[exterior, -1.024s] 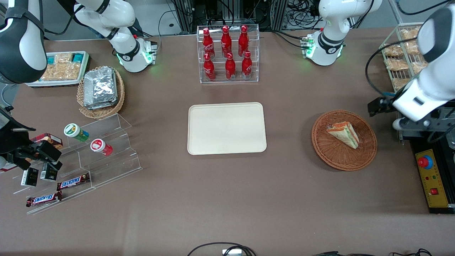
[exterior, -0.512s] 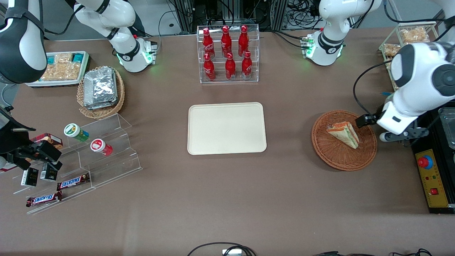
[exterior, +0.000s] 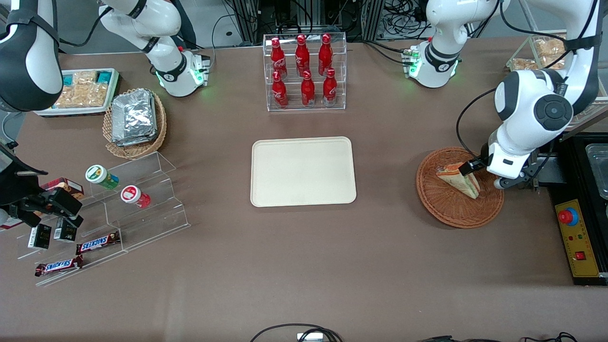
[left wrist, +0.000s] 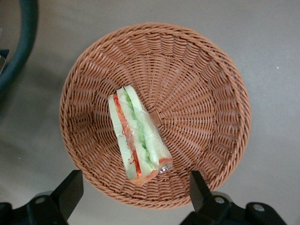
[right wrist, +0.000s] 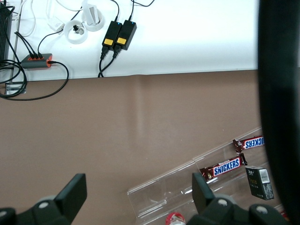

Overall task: Place sandwich from basket to tray
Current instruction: 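Close the left gripper on the wrapped sandwich wedge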

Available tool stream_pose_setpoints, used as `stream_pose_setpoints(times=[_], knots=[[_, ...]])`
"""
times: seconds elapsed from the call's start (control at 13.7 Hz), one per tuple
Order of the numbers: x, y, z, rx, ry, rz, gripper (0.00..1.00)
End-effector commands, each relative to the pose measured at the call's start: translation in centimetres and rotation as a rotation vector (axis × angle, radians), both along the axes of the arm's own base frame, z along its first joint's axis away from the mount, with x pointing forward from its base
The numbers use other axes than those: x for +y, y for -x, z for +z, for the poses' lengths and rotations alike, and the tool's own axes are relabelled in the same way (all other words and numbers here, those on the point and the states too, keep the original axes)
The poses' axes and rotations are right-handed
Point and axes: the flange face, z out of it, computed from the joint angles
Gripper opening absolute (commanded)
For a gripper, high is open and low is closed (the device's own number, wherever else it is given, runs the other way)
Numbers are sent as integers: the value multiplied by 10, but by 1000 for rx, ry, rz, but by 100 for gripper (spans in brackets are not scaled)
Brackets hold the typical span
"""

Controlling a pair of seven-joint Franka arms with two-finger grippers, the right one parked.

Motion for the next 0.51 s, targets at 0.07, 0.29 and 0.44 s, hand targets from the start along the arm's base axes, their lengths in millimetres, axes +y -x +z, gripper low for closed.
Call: stream_pose_setpoints(times=[0.07,0.29,0.44], knots=[[5,19,-24,-53,-5,116,100],[8,22,-47,-70,6,201,100],[7,28,-60,-85,14,210,100]])
